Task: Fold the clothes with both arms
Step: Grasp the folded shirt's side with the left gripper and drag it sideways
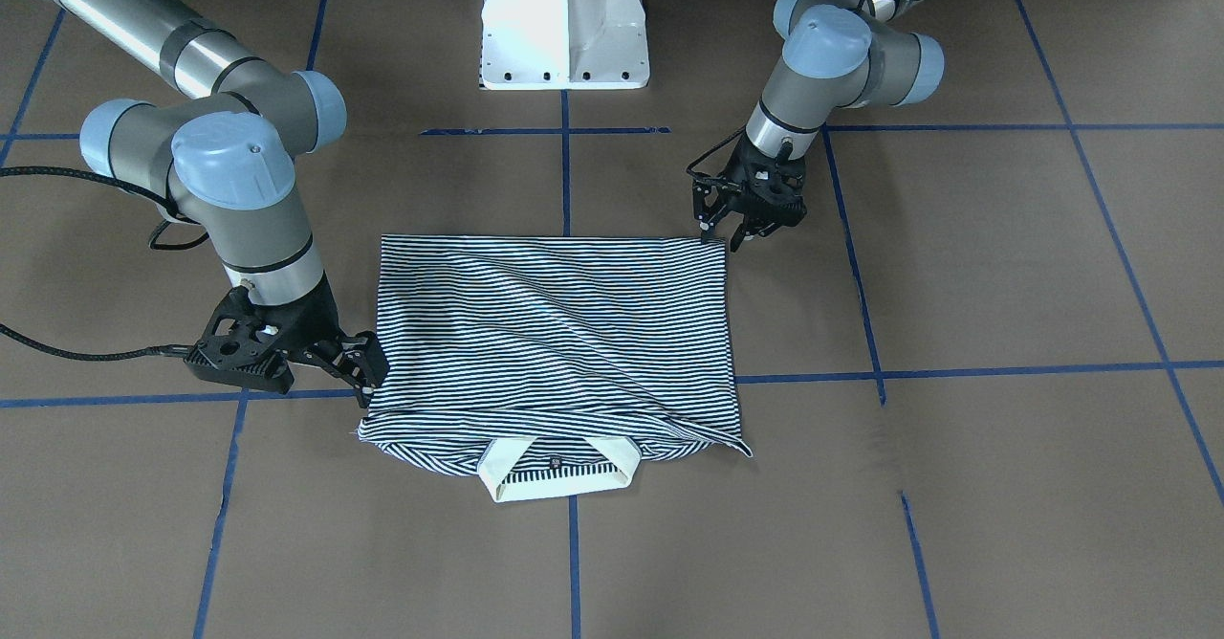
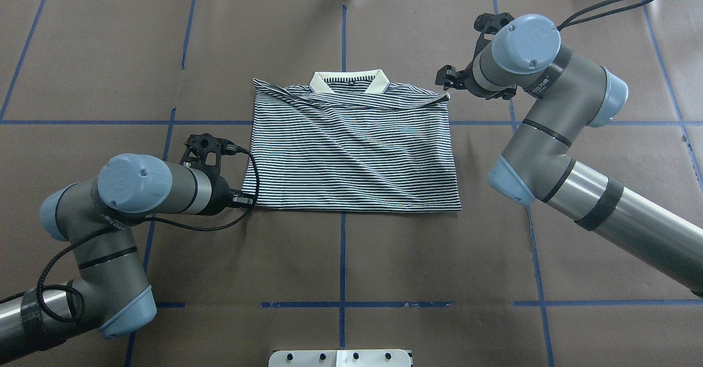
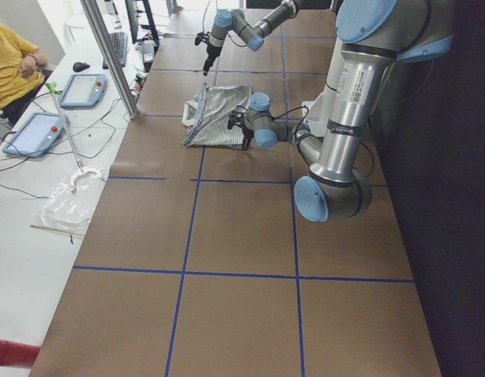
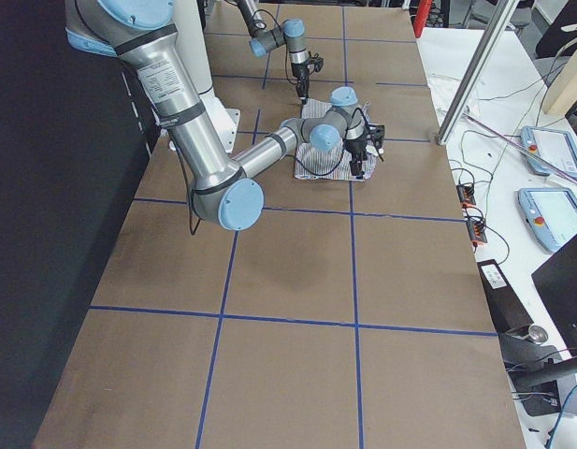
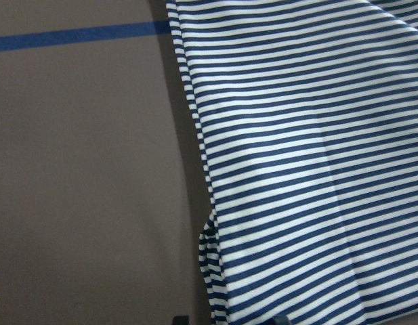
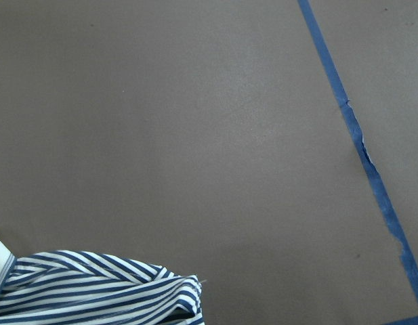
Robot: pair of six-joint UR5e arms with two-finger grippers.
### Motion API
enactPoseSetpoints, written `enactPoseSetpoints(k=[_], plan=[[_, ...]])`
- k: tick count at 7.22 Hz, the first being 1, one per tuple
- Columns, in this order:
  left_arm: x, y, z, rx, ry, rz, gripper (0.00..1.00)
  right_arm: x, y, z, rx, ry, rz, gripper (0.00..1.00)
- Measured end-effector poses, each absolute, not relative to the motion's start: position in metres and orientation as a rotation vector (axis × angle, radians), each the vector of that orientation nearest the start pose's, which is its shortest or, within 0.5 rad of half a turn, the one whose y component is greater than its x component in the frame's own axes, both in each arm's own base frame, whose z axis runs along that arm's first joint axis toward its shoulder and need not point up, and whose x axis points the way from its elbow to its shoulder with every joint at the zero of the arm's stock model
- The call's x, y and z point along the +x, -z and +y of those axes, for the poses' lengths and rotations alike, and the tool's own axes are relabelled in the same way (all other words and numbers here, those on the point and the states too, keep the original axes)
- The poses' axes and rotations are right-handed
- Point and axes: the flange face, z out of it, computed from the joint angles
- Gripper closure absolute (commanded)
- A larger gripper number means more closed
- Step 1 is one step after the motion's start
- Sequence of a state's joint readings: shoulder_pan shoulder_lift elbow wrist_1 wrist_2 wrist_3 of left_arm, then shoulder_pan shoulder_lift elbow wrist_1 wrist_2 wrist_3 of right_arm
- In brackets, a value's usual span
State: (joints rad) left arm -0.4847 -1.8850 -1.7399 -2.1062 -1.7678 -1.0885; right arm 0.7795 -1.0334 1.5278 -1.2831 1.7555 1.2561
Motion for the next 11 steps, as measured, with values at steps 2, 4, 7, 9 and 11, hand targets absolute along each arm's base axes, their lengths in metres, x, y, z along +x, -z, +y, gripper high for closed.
enactPoseSetpoints(k=[2,4,7,9,11], plan=[[0.491,-0.352,-0.386,0.311,-0.099,0.982,1.00,-0.419,-0.341,-0.576,0.257,-0.372,-0.760,0.00],[0.488,-0.353,-0.385,0.314,-0.102,0.980,1.00,-0.418,-0.343,-0.575,0.255,-0.377,-0.760,0.00],[0.453,-0.373,-0.418,0.385,-0.128,0.919,1.00,-0.418,-0.344,-0.575,0.253,-0.385,-0.758,0.00],[0.408,-0.396,-0.487,0.464,-0.111,0.824,1.00,-0.418,-0.346,-0.575,0.251,-0.387,-0.756,0.00],[0.392,-0.399,-0.569,0.535,-0.022,0.723,1.00,-0.418,-0.346,-0.575,0.250,-0.389,-0.757,0.00]])
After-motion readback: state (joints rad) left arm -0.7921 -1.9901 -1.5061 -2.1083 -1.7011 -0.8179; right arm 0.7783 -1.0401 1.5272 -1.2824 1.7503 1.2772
